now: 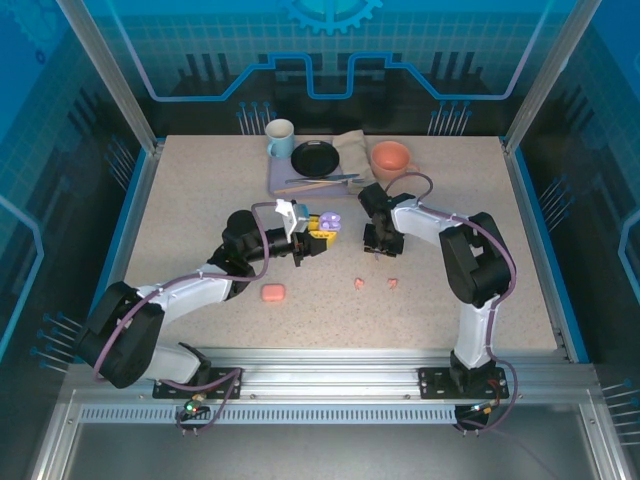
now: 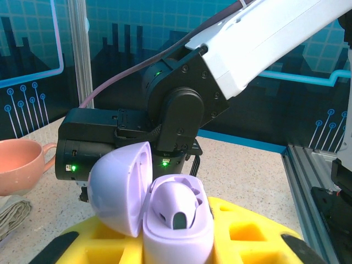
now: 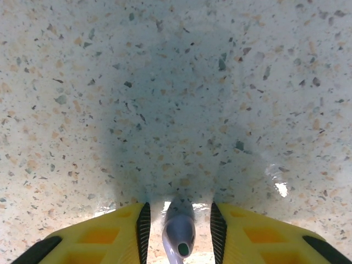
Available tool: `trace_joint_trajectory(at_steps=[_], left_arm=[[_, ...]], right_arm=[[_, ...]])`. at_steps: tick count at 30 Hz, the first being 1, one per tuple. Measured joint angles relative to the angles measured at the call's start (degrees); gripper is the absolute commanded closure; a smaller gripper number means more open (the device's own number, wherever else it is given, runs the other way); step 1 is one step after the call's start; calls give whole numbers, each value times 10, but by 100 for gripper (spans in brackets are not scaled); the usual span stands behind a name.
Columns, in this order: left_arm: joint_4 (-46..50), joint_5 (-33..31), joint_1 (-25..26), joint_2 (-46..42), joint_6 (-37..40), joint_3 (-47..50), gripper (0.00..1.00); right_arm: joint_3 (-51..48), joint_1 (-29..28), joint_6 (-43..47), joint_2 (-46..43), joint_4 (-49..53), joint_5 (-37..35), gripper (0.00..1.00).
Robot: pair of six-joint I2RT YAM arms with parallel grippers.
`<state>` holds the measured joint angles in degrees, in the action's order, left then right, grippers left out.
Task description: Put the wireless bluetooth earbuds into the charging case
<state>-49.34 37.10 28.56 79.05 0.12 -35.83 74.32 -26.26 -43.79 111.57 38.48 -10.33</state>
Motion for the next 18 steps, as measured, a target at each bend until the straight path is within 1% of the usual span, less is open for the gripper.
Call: trace_joint_trajectory(at_steps=[2, 8, 18], left_arm=[[0, 0, 0, 0, 0, 0, 100], [0, 0, 0, 0, -1, 0, 100], [0, 0, 0, 0, -1, 0, 100]], right_arm=[[-1, 0, 0, 0, 0, 0, 67], [-4, 0, -4, 0, -4, 0, 69], [-5, 0, -6, 0, -8, 1, 78]])
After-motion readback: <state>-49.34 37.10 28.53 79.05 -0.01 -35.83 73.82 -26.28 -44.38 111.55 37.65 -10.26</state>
